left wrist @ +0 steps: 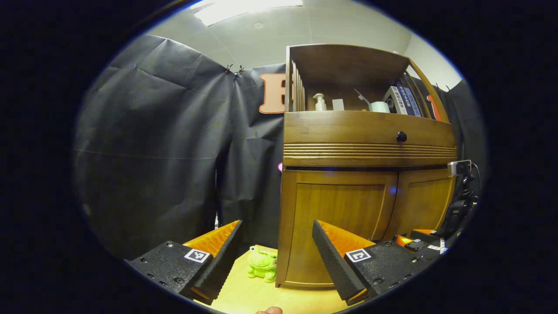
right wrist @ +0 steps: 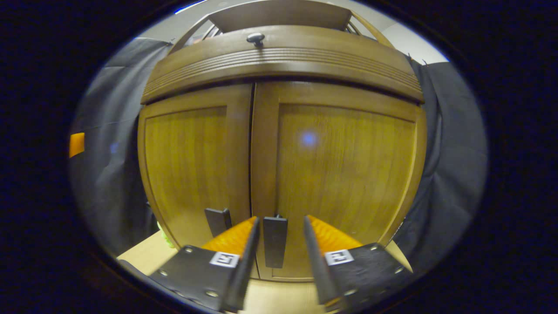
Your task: Open the right door of the double-door shoe cabinet with the right hand, and open the left door with the left hand.
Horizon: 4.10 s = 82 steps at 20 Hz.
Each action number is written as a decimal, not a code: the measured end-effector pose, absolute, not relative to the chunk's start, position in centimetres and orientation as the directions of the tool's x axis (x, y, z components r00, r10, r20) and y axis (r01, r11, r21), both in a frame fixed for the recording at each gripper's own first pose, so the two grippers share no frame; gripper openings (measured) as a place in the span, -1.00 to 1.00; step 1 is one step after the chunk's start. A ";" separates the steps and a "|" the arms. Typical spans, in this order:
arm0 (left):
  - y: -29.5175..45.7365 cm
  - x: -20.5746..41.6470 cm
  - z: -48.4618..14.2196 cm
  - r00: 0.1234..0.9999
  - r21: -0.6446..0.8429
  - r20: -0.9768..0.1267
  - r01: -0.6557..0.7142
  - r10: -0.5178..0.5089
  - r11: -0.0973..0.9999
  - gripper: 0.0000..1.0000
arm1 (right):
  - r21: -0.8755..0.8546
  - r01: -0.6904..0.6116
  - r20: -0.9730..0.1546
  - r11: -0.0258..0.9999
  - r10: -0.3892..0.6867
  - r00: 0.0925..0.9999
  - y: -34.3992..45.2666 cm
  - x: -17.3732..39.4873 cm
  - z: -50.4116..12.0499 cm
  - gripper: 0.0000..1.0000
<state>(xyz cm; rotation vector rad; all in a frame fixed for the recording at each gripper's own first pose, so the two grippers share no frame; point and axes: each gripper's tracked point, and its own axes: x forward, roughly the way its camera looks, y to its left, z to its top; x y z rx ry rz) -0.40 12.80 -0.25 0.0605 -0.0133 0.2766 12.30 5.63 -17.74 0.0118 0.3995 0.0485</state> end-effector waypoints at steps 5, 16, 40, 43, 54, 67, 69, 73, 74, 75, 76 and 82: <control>13.7 -0.9 0.2 0.952 0.054 0.037 -0.305 0.304 0.951 0.90 | 0.016 -0.052 -0.434 0.999 0.054 0.900 5.7 11.9 -17.8 -0.23; 14.3 -2.3 0.3 0.947 0.032 0.043 -0.320 0.318 0.947 0.90 | 0.030 -0.007 -0.414 1.000 0.019 0.910 6.0 11.9 -18.2 -0.49; 7.9 -3.6 -0.1 0.992 0.020 0.021 -0.127 0.127 0.992 0.94 | 0.056 0.037 -0.406 0.998 -0.011 0.914 5.4 11.4 -16.7 -0.50; 6.3 -3.0 -0.4 0.996 0.023 0.015 -0.084 0.084 0.996 0.94 | 0.056 0.054 -0.406 0.997 -0.027 0.913 5.1 11.5 -16.4 -0.51; -0.7 -1.8 -1.8 0.996 0.006 -0.014 0.089 -0.089 0.996 0.95 | 0.051 0.168 -0.435 0.984 -0.130 0.891 3.3 11.3 -16.0 -0.51; -6.0 -1.1 -3.5 0.981 -0.004 -0.059 0.186 -0.186 0.983 0.94 | 0.018 0.321 -0.438 0.947 -0.281 0.854 0.5 10.9 -15.9 -0.67; -6.6 -0.8 -3.9 0.978 0.001 -0.067 0.196 -0.196 0.981 0.94 | 0.010 0.351 -0.434 0.936 -0.312 0.845 -0.1 10.7 -15.8 -0.67; -7.3 -0.1 -4.7 0.976 0.014 -0.078 0.204 -0.202 0.979 0.94 | -0.018 0.408 -0.418 0.913 -0.377 0.826 -1.8 10.7 -15.8 -0.67; -7.4 0.2 -4.9 0.976 0.016 -0.081 0.204 -0.203 0.979 0.94 | -0.018 0.424 -0.415 0.905 -0.393 0.821 -2.2 10.6 -15.7 -0.67; -7.4 0.5 -5.1 0.976 0.017 -0.082 0.203 -0.201 0.979 0.94 | -0.019 0.442 -0.411 0.897 -0.410 0.814 -2.5 10.6 -15.7 -0.67; -7.5 0.8 -5.3 0.976 0.019 -0.086 0.201 -0.199 0.979 0.90 | -0.007 0.446 -0.406 0.895 -0.410 0.816 -2.6 10.7 -15.6 -0.67; -7.3 4.1 -7.5 0.975 0.025 -0.129 0.187 -0.182 0.982 0.94 | 0.008 0.472 -0.384 0.881 -0.433 0.815 -3.1 11.1 -15.1 -0.67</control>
